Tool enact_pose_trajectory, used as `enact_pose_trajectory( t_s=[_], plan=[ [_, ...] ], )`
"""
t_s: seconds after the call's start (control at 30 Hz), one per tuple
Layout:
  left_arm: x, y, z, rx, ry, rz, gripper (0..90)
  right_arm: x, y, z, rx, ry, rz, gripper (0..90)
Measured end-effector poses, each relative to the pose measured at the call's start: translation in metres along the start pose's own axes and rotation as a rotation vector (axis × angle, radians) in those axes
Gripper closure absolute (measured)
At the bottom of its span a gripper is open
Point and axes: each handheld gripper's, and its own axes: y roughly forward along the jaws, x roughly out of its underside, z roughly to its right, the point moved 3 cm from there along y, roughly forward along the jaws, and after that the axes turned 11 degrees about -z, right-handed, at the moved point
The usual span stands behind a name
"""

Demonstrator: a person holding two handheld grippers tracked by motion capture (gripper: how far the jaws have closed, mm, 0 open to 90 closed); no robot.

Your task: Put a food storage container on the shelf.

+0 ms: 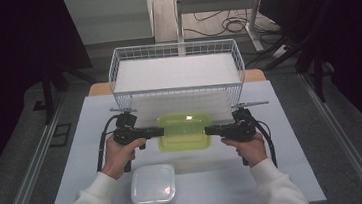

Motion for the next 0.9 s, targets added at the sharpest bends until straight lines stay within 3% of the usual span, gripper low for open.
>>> enact_pose_trajectory(
  t_s=[0.37,0.9],
  plan=[
    [-0.005,-0.011,0.009,0.001,0.020,0.038,78.1,-0.010,-0.013,-0.012,0.011,-0.051,0.032,77.2],
    [-0.024,-0.029,0.021,0.003,0.050,0.082,78.2,-0.032,-0.032,-0.027,0.025,-0.098,0.078,77.1]
  ],
)
